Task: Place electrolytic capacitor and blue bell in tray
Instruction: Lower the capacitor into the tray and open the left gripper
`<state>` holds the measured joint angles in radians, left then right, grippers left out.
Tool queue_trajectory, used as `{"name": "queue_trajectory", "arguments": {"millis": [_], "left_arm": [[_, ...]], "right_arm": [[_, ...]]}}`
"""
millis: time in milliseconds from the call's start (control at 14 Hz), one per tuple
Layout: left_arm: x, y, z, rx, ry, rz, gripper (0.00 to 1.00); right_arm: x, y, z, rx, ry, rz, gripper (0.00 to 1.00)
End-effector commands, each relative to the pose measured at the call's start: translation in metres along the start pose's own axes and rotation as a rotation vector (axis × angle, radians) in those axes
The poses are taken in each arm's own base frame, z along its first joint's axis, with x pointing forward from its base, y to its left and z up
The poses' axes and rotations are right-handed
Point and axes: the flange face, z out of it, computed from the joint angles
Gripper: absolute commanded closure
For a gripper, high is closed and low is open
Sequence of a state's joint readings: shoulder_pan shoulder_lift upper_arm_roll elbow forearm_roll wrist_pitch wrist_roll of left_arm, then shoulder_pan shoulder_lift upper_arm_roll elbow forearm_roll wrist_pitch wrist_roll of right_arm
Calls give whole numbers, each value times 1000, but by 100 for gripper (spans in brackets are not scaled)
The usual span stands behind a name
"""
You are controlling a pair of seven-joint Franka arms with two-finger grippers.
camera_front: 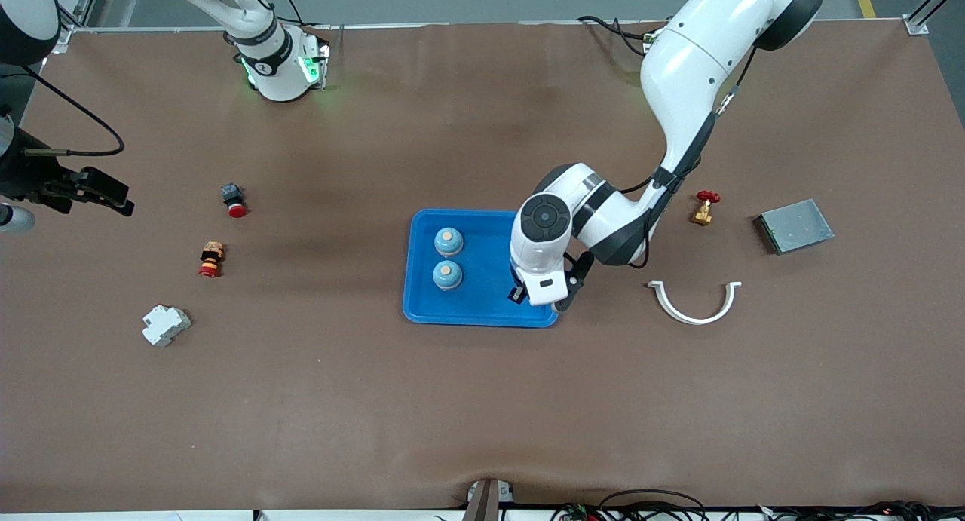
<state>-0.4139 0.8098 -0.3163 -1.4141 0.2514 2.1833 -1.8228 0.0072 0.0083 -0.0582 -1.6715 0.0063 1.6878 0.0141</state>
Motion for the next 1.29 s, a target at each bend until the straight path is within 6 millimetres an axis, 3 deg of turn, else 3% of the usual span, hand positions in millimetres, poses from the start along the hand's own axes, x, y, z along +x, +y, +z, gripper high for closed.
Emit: {"name": "queue_trajectory", "arguments": {"millis": [0,644,1217], "left_arm": [[-2,5,8,-13,6,-30,100],[-9,4,24,-15,2,-40,100],[-7,3,35,-15,16,-43,97]], "right_arm": [[2,5,-1,25,4,21,0],[2,2,-2,45,4,20,0],[2,4,-17,45,23,11,0]]}}
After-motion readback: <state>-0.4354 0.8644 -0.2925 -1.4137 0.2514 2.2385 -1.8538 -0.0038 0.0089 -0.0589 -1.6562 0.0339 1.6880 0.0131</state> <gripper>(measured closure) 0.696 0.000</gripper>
